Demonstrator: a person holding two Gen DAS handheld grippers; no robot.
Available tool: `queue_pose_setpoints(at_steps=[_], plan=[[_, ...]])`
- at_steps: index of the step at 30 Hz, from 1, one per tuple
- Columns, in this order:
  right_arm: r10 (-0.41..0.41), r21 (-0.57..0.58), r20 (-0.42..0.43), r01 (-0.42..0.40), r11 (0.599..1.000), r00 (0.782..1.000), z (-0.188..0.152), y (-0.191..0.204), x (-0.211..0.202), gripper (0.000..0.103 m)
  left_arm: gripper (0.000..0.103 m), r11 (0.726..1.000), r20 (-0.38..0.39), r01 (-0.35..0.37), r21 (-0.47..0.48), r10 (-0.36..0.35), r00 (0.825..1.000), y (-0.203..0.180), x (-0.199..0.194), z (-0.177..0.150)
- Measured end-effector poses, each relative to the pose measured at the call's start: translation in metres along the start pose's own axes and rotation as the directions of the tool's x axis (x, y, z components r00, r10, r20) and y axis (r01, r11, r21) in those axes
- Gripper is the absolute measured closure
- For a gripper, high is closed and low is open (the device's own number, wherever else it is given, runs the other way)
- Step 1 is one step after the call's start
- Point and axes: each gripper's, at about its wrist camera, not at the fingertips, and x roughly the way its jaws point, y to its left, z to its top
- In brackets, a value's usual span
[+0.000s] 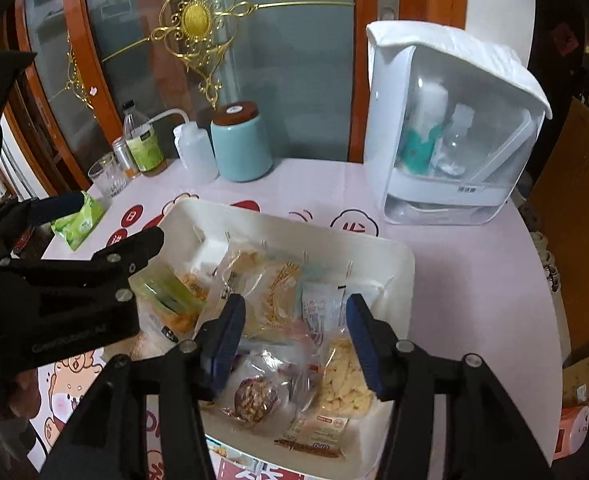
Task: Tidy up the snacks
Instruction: 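Carry both packs over the tray and open both grippers to release them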
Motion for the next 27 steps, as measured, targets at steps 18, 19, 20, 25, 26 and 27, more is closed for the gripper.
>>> queue_pose_setpoints(at_steps=[18, 19, 20, 25, 26, 27], plan=[[0.006, 0.030, 0.023, -0.007, 1.000, 1.000, -0.008, -0.013, -0.040, 0.049, 0.009, 0.999, -0.028, 0.010, 0.031, -0.010, 1.000, -0.007, -0.018, -0.019], [0.007, 0.033, 0.026, -0.008, 0.999, 1.000, -0.008, -0.014, -0.044, 0.049, 0.009, 0.999, -0.027, 0.008, 0.033, -0.007, 1.000, -0.008, -0.021, -0.019], [0.010, 0.036, 0.029, -0.011, 0.999, 1.000, -0.009, -0.014, -0.048, 0.049, 0.009, 0.999, -0.026, 0.006, 0.034, -0.005, 1.000, -0.009, -0.023, -0.020], [0.014, 0.036, 0.057, -0.016, 0.999, 0.998, -0.016, -0.018, -0.072, 0.049, 0.009, 0.999, -0.019, -0.004, 0.035, 0.004, 1.000, -0.011, -0.041, -0.024], [0.013, 0.034, 0.061, -0.015, 0.999, 0.998, -0.018, -0.019, -0.077, 0.049, 0.009, 0.999, -0.017, -0.004, 0.034, 0.005, 1.000, -0.012, -0.046, -0.026], [0.013, 0.034, 0.065, -0.015, 0.999, 0.998, -0.020, -0.020, -0.081, 0.049, 0.009, 0.999, -0.017, -0.006, 0.034, 0.007, 1.000, -0.013, -0.049, -0.027]])
